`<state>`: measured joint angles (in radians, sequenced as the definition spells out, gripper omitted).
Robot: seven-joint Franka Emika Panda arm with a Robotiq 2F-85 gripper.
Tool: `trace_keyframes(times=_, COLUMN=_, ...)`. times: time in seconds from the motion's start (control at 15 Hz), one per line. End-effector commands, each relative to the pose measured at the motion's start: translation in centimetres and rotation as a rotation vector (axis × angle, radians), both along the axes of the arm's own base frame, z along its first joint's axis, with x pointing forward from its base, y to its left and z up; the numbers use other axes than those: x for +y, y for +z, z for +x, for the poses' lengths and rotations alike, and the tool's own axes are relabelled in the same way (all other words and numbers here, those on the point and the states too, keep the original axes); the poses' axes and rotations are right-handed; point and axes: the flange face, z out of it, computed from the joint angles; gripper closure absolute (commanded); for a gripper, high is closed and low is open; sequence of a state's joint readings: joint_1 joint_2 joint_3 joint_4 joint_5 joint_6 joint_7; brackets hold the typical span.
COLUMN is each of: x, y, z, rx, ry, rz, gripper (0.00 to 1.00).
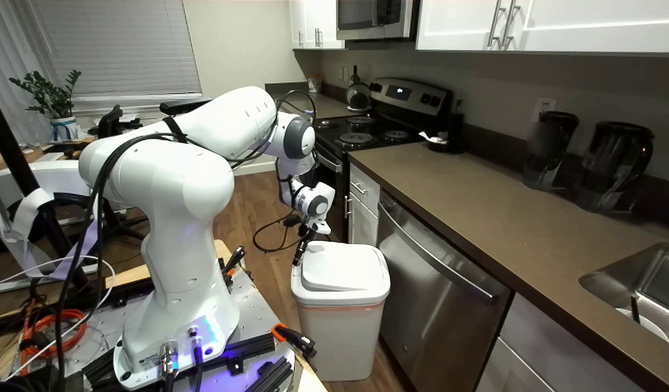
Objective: Open the trash can
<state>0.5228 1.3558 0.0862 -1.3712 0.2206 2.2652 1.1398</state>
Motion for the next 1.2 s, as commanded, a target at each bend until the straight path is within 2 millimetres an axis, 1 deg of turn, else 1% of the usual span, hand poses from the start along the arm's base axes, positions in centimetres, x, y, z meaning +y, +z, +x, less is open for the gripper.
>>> trace_keyframes(times=0.0, x=1.0, y=0.6, z=0.4, rx=-0.011, ry=0.057, rz=0.061, gripper=1.0)
trace_keyframes(times=0.2, x=2.5, y=3.8, z=-0.1, rx=-0.014, ry=0.102, rz=0.089, gripper=1.0)
trace_keyframes(times=0.27, x=2.9, y=5.7, z=-0.5, rx=-0.011, ry=0.125, rz=0.117, gripper=1.0)
trace_keyframes(times=0.33, x=3.6, y=6.8, z=-0.7, rx=-0.015, ry=0.146, rz=0.133, gripper=1.0)
trace_keyframes(times=0.4, x=4.0, y=8.6, z=-1.1, rx=-0.014, ry=0.168, rz=0.161, gripper=1.0)
trace_keyframes(times=0.47, x=4.6, y=9.9, z=-1.1, rx=-0.012, ry=0.192, rz=0.188, gripper=1.0)
trace_keyframes(times=0.53, x=4.8, y=11.6, z=-1.5, rx=0.0, ry=0.231, rz=0.234, gripper=1.0)
trace_keyframes(times=0.6, x=5.2, y=12.7, z=-1.6, rx=0.001, ry=0.254, rz=0.258, gripper=1.0)
trace_keyframes(times=0.67, x=5.2, y=14.3, z=-1.8, rx=0.009, ry=0.274, rz=0.283, gripper=1.0)
trace_keyframes(times=0.73, x=5.5, y=15.2, z=-1.9, rx=0.014, ry=0.29, rz=0.301, gripper=1.0)
trace_keyframes(times=0.8, x=5.2, y=16.5, z=-2.0, rx=0.014, ry=0.311, rz=0.304, gripper=1.0)
trace_keyframes(times=0.93, x=4.8, y=18.0, z=-2.0, rx=0.001, ry=0.349, rz=0.288, gripper=1.0)
trace_keyframes(times=1.13, x=4.2, y=19.4, z=-1.9, rx=-0.026, ry=0.393, rz=0.283, gripper=1.0)
